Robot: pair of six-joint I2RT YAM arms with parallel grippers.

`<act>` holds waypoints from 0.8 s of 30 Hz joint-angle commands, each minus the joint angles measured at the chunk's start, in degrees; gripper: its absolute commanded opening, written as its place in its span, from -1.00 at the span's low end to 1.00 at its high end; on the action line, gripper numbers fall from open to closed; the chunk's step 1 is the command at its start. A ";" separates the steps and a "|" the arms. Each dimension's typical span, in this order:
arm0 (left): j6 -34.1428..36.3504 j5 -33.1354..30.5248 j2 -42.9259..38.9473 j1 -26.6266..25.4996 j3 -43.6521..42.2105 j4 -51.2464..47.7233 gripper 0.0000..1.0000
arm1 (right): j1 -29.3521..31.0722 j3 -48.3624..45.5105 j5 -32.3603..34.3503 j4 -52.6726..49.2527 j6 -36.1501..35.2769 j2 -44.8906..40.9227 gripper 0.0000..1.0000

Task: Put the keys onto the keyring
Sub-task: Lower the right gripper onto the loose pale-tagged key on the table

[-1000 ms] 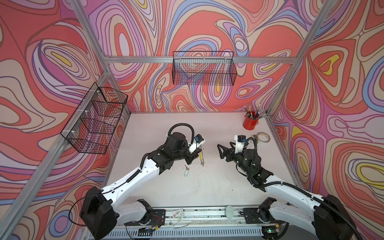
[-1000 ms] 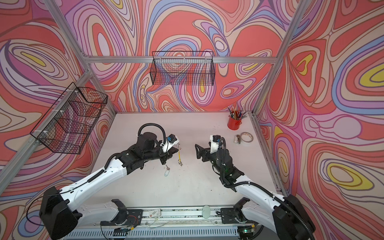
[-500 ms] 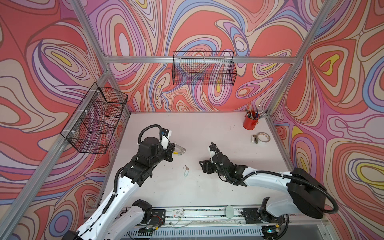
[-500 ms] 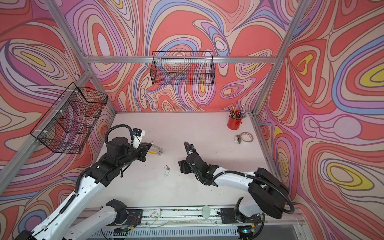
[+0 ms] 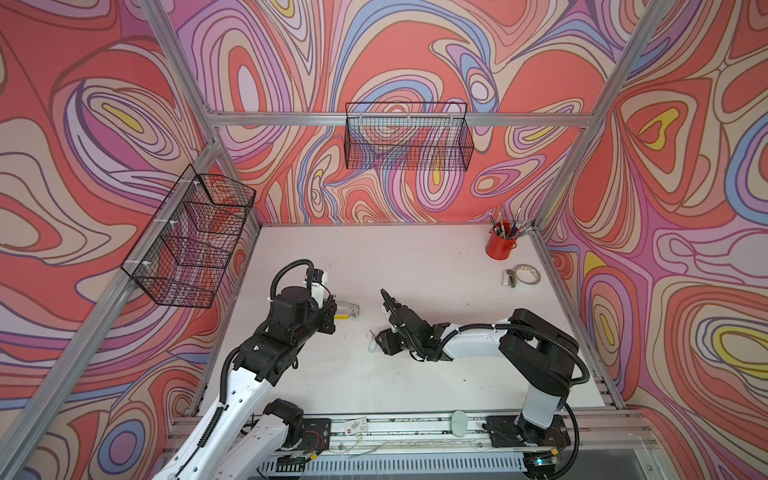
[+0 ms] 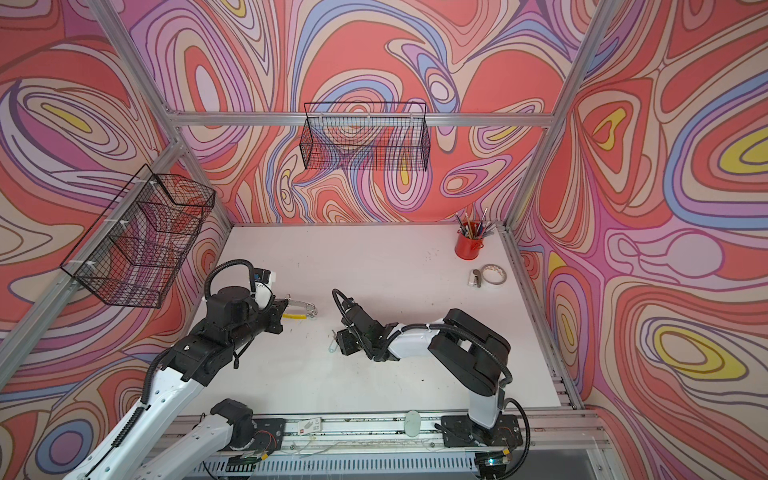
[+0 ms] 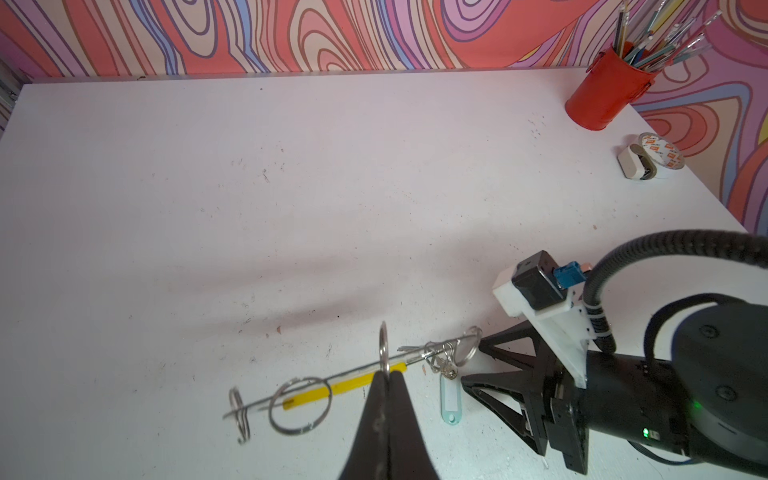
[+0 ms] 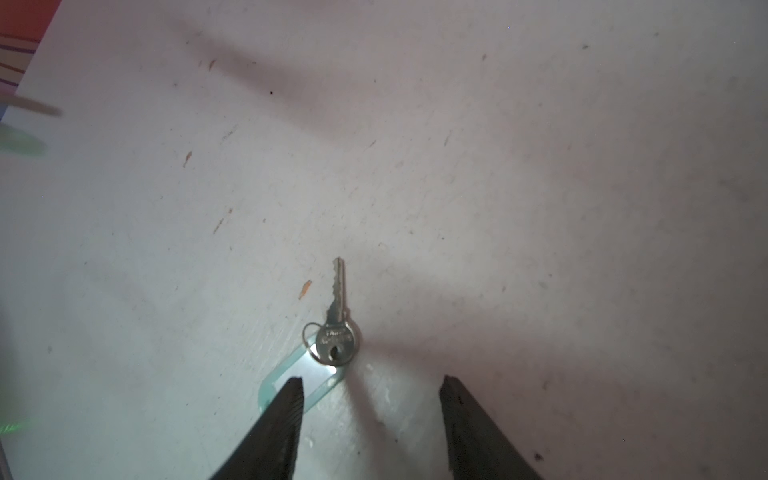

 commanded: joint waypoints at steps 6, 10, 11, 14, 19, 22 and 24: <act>-2.20 0.32 0.10 0.72 -0.32 -0.17 -1.00 | 0.70 2.85 -0.01 -1.87 -0.53 1.86 -0.05; -2.30 0.97 -0.17 0.84 -0.61 0.20 -1.00 | 1.09 4.44 0.64 -3.53 -1.54 2.77 -0.15; -2.30 1.05 -0.09 0.84 -0.60 0.17 -1.00 | 1.08 4.85 0.89 -3.82 -1.71 2.98 -0.18; -2.30 1.44 0.08 0.79 -0.52 0.18 -1.00 | 1.06 5.73 0.90 -4.26 -2.16 3.64 -0.29; -2.38 1.77 0.17 0.80 -0.61 0.22 -1.00 | 1.07 6.06 0.96 -4.57 -2.59 3.76 -0.37; -2.38 2.11 0.27 0.78 -0.50 0.06 -1.00 | 1.09 6.46 0.94 -4.84 -2.69 4.10 -0.41; -2.38 2.06 0.10 0.80 -0.52 0.11 -1.00 | 1.14 6.52 0.89 -4.82 -2.69 4.20 -0.42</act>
